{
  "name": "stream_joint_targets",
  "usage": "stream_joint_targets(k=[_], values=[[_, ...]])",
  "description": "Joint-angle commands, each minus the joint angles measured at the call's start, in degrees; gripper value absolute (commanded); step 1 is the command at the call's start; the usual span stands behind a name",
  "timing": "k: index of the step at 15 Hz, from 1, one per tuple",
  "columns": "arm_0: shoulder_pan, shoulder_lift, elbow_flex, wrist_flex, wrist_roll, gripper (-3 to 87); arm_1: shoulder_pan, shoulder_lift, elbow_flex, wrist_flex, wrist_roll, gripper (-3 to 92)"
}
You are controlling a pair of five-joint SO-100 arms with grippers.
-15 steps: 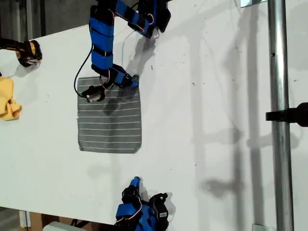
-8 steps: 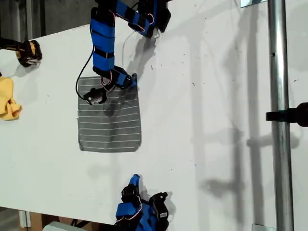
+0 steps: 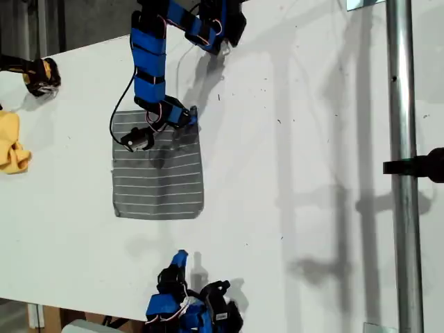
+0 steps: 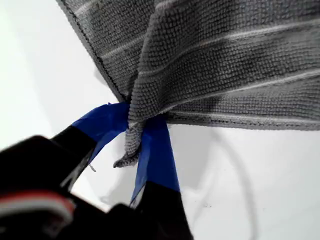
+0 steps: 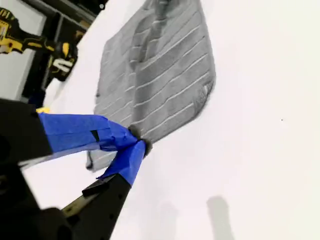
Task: Grasp corners of a towel and fold twice.
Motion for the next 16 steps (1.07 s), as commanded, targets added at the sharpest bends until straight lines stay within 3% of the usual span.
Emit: stream_joint_targets(k=[1,7,12,14,15,16], values=[[-0.4,-15.5,-16.8,0.0,4.0,-1.9,-0.8,0.0,-1.5,-1.0,-0.1,-0.1],[1.7,-49.9,-54.1,10.7,16.6,-1.9,-1.0,0.4,-1.0,-1.2,-0.1,-0.1],[4.7,-62.1,-66.5,15.5,29.4,-1.9,-1.0,1.3,0.0,-1.7,-0.1,-0.1],[5.1,-67.1,-71.8,21.3,29.4,-0.9,-1.1,1.7,0.4,-1.9,-0.1,-0.1],[5.1,-68.6,-73.2,23.2,29.0,7.9,-1.1,1.8,0.4,-1.9,-0.1,-0.1],[5.0,-70.5,-75.5,26.5,27.8,25.9,-1.1,1.8,0.5,-2.0,-0.1,-0.1]])
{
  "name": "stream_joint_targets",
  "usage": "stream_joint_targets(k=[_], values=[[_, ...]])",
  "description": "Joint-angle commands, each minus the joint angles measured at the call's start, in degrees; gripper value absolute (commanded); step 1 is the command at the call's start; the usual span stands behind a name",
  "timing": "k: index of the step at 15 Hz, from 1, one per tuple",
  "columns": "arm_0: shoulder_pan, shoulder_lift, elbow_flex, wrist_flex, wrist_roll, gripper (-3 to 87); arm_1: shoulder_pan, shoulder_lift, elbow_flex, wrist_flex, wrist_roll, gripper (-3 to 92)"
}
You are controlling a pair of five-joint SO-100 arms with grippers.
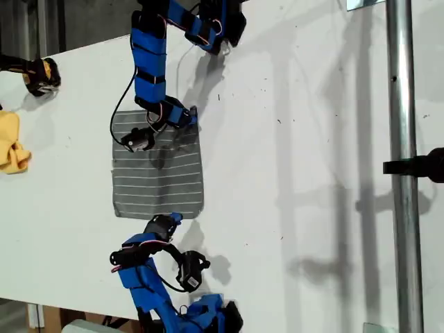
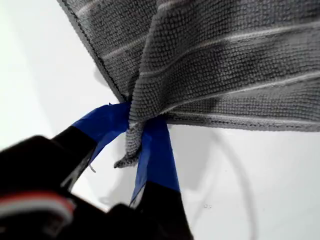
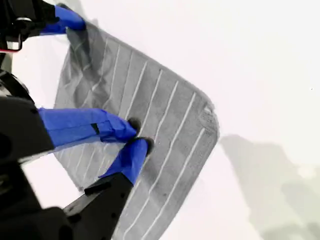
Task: Grasp corners of a towel and fold twice.
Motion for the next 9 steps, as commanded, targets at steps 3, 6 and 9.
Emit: stream_joint_targets(k=[3,6,9], values=[[0.8,-2.4,-6.6,6.6,1.7,42.9,-0.9,1.6,0.1,-1.1,0.0,-0.1],[0.0,-2.3,-7.7,6.7,2.3,41.9,-1.0,1.6,0.2,-1.1,0.0,-0.1],[-0.4,-3.5,-6.9,6.6,2.8,41.0,-0.9,1.6,0.2,-1.1,0.0,-0.1]])
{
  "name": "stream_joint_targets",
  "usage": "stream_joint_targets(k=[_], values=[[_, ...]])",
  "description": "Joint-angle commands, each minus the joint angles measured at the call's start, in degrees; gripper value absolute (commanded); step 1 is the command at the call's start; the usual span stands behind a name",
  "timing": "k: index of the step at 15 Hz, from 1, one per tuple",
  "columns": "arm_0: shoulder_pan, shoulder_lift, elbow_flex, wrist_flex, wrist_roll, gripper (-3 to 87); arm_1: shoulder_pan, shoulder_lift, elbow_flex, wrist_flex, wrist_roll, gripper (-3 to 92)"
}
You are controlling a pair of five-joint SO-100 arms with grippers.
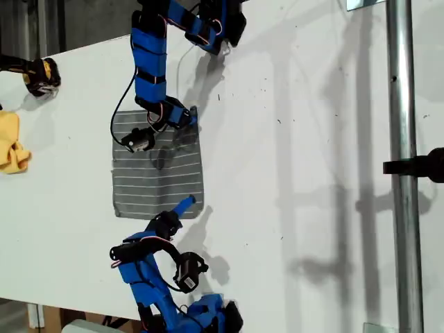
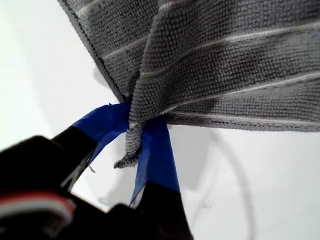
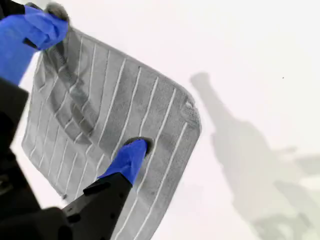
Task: Grasp corners of a towel and fold twice.
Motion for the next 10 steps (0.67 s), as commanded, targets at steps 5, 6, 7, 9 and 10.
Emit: stream_joint_targets(k=[5,6,7,9,10], values=[[-3.1,-6.9,-1.2,-2.0,1.4,39.4,-0.7,1.6,0.2,-1.0,0.1,-0.1],[-3.6,-9.1,-1.2,-3.1,1.8,39.1,-0.7,1.6,0.2,-1.0,0.1,-0.1],[-4.1,-10.8,-1.2,-4.5,2.3,38.8,-0.7,1.6,0.2,-1.0,0.1,-0.1],[-4.9,-14.9,-1.8,-7.0,3.2,38.3,-0.6,1.6,0.2,-1.0,0.1,-0.1],[-5.1,-16.8,-1.8,-8.0,3.2,38.2,-0.6,1.6,0.3,-1.0,0.1,-0.1]])
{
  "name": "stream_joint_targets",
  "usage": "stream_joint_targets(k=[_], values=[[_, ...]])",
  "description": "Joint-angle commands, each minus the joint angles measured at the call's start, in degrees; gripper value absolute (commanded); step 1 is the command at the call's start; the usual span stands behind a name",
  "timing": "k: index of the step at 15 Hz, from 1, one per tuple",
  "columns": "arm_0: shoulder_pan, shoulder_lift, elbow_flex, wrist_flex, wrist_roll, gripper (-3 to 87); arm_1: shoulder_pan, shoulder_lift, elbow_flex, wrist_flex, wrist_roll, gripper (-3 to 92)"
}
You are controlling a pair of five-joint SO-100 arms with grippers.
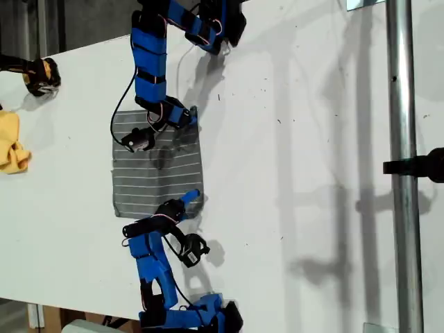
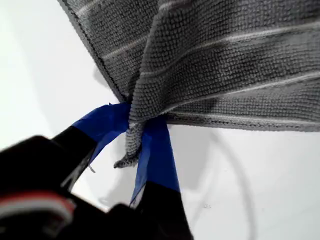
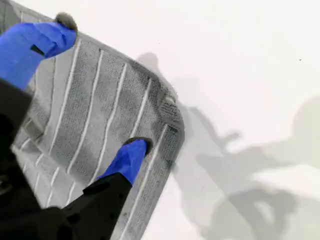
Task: Grasp corners of a towel and fold twice.
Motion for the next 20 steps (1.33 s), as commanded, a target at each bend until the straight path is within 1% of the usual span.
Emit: stream_joint_targets(k=[1,10,14,15,17,20], values=[[-1.4,-2.2,-1.9,-1.8,0.4,38.0,-0.6,1.7,0.1,-0.8,0.1,-0.1],[-5.3,-6.9,-1.8,-2.7,-0.5,36.0,-0.5,1.7,0.2,-0.8,0.2,-0.1],[-4.5,-11.6,-2.1,-2.3,-1.6,30.8,-0.5,1.7,0.2,-0.8,0.2,-0.1],[-4.4,-12.1,-2.6,-1.5,-2.3,27.4,-0.5,1.7,0.2,-0.8,0.2,-0.1],[-5.1,-13.3,-4.5,0.8,-2.8,11.8,-0.4,1.7,0.2,-0.9,0.1,-0.1],[-4.5,-15.5,-8.6,4.5,-3.1,2.0,-0.3,1.7,0.2,-1.0,0.0,-0.1]])
